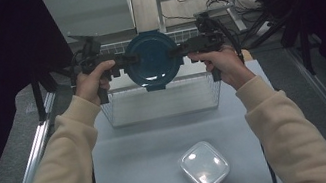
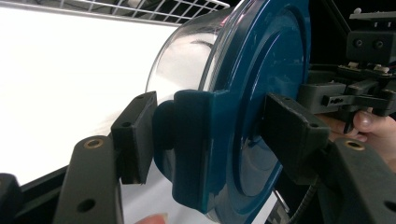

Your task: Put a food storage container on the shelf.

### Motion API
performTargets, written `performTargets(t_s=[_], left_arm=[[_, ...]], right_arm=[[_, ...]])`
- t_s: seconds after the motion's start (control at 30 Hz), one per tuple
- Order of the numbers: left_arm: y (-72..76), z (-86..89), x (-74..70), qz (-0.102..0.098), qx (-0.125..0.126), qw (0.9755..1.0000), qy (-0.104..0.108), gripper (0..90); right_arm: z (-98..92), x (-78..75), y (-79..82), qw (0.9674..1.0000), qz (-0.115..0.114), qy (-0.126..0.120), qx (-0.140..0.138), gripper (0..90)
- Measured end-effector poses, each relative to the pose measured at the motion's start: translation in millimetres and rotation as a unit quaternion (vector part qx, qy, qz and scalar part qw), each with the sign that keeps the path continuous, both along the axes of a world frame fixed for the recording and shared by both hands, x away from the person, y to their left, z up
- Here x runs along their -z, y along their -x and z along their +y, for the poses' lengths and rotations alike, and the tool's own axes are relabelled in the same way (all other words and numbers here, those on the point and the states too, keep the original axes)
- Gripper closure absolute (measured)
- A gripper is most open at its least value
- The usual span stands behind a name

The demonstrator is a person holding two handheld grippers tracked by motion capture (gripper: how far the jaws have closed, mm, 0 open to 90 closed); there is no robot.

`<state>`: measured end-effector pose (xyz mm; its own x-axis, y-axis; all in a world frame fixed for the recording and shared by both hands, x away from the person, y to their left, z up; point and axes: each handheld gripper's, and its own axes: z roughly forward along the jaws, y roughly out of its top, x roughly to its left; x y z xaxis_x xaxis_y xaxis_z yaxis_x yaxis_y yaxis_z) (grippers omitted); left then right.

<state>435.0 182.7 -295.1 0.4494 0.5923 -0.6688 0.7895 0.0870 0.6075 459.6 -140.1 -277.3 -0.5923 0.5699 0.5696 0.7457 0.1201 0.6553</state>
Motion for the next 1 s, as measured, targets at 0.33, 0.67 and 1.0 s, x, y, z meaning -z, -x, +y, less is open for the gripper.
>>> performTargets(t_s=[0.33,0.67,1.0], left_arm=[[-14.3,3.9,0.0,0.013,-0.007,0.9999,0.004,37.3],[-34.7,6.6,11.6,0.043,-0.005,0.999,0.015,37.3],[-54.8,8.2,27.4,0.072,-0.025,0.9961,0.044,38.0]], right_arm=[[4.2,1.5,-16.4,0.9999,0.014,-0.004,0.0,43.4],[6.8,5.6,-35.1,0.9993,0.036,0.005,0.008,43.1],[3.9,20.7,-59.2,0.9963,0.08,-0.021,0.023,41.5]])
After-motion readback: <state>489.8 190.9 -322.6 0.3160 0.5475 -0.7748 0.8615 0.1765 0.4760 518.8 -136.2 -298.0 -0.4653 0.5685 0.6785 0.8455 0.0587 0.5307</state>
